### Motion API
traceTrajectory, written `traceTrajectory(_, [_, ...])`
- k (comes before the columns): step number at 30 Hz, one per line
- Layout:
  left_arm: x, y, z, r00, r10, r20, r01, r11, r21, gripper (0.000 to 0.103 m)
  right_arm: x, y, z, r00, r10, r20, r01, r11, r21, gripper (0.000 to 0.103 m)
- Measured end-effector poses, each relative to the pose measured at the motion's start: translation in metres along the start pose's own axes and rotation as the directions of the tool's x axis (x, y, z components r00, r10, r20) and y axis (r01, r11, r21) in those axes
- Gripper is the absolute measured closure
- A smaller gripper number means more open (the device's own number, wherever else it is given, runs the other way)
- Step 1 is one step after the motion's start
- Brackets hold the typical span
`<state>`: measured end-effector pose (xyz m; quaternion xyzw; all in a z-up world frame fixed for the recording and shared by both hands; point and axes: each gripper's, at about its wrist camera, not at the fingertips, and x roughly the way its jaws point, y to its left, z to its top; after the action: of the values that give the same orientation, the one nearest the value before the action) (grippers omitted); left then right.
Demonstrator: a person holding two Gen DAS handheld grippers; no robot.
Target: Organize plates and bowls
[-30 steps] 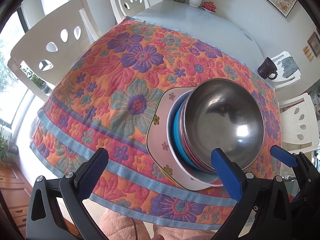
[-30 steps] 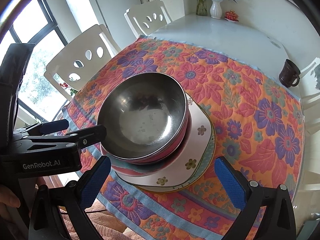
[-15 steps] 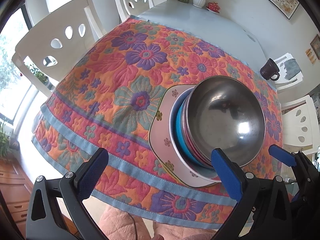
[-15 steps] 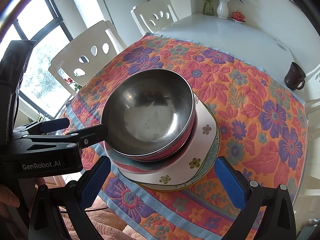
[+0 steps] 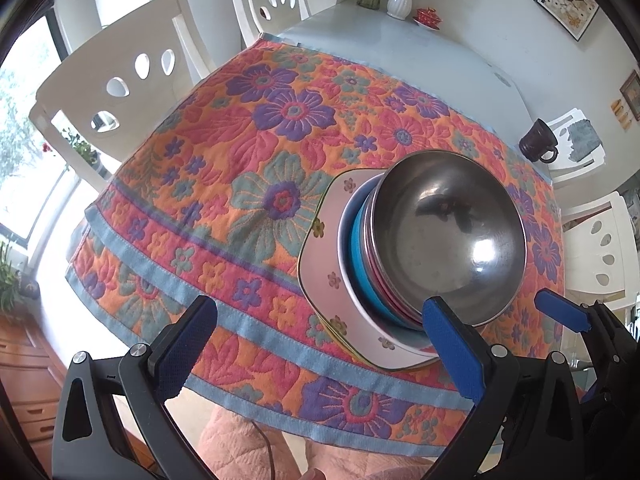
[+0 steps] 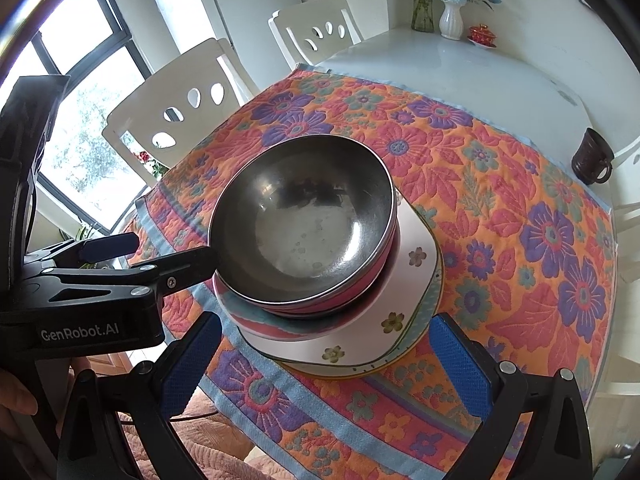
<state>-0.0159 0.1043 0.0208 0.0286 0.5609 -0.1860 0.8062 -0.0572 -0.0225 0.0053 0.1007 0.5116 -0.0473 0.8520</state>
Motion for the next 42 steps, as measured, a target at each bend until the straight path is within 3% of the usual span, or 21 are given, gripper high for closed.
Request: traceTrajectory(42, [0.005,-0.014,0.002,1.000,0.011,0.003,-0.011,1.000,-0.004,0.001,0.000,-0.011,-0.001,1.000,0.005,-0.008,-0.005,1.000,-0.016,0.000])
